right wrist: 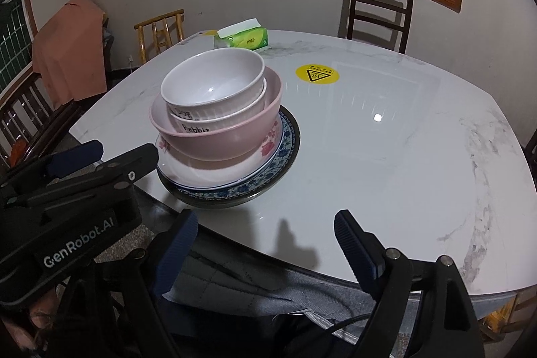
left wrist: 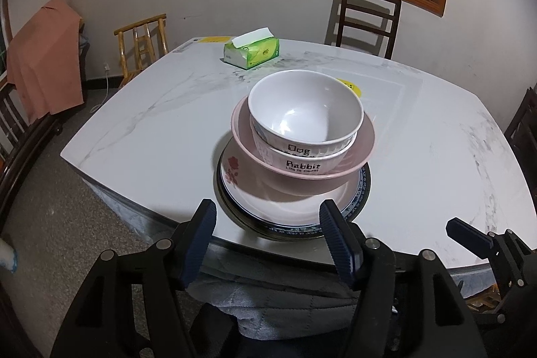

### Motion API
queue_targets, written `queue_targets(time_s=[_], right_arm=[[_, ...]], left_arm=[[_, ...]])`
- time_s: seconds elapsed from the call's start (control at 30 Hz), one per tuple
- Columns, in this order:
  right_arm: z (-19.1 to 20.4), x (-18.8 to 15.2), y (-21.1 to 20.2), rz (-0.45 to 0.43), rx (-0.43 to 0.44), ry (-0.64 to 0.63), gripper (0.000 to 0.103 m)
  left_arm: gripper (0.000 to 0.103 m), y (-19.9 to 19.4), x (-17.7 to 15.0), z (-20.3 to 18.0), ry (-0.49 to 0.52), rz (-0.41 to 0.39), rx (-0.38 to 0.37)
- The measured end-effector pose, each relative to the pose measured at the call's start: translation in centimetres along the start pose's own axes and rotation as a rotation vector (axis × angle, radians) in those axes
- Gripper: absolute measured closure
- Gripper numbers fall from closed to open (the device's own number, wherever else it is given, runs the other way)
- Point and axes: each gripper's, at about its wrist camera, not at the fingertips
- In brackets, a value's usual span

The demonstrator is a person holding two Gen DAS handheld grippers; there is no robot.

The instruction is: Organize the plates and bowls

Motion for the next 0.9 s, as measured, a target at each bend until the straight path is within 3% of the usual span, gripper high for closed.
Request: queue_targets(time_s=[0.9], right_arm=[[0.11, -0.35, 0.37, 0.015, 0.003, 0.003, 0.017]], left_arm=[[0.042, 0.40, -0.26, -0.06, -0.010, 0.015, 0.003]])
Point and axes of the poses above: each gripper's, at about its wrist camera, not at the fingertips, and y roughly the way its jaws point, z to its left, x to its top, and after that the axes turned 4 degrees about -z, right-handed
